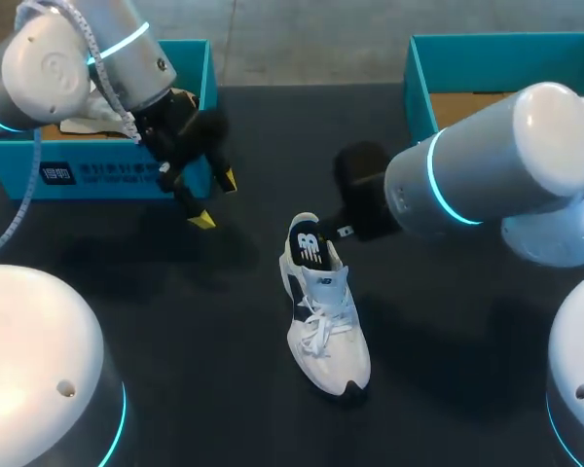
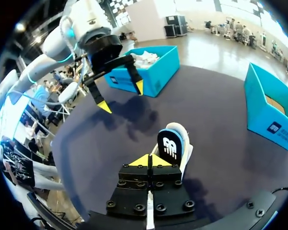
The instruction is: Take the shoe out of the shoebox, open the shoe tongue, remove and reinsert the insole, then place the shoe into the shoebox
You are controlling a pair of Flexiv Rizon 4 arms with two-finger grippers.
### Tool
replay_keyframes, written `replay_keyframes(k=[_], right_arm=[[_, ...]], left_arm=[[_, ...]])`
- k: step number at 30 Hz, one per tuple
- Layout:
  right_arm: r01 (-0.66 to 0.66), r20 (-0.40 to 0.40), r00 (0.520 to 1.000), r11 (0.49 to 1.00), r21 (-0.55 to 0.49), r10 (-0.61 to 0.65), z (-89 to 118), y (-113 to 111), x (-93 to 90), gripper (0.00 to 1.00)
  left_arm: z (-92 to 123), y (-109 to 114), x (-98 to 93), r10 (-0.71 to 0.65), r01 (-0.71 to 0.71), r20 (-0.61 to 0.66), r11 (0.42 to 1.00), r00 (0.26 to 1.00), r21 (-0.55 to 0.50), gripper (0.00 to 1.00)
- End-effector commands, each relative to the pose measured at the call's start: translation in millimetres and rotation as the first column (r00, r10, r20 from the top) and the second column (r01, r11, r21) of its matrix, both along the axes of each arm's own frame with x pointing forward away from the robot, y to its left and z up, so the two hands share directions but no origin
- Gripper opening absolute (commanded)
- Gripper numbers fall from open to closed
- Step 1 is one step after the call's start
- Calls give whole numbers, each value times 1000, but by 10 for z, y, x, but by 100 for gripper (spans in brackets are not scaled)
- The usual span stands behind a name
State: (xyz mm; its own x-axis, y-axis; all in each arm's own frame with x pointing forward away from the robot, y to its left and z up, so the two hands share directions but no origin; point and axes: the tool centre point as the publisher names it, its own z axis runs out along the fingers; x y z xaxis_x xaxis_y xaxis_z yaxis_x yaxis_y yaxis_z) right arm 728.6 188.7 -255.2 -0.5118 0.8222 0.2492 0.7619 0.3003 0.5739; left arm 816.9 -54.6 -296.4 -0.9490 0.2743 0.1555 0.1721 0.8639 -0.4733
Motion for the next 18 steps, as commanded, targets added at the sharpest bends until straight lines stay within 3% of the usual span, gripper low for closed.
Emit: replay_keyframes(k=[1,11,18], right_arm=[[107,57,993,988,-107,-101,-51,69,-35,0],[145,19,989,977,-157,-144,-253,157,43,0],[147,9,989,976,-162,-147,-314,200,68,0]], left_arm=[[87,134,-102,31,-31,30,1000,999,-3,100],[102,234,-87,76,-77,18,992,997,99,100],[93,323,-113,-9,6,28,994,1000,108,100]])
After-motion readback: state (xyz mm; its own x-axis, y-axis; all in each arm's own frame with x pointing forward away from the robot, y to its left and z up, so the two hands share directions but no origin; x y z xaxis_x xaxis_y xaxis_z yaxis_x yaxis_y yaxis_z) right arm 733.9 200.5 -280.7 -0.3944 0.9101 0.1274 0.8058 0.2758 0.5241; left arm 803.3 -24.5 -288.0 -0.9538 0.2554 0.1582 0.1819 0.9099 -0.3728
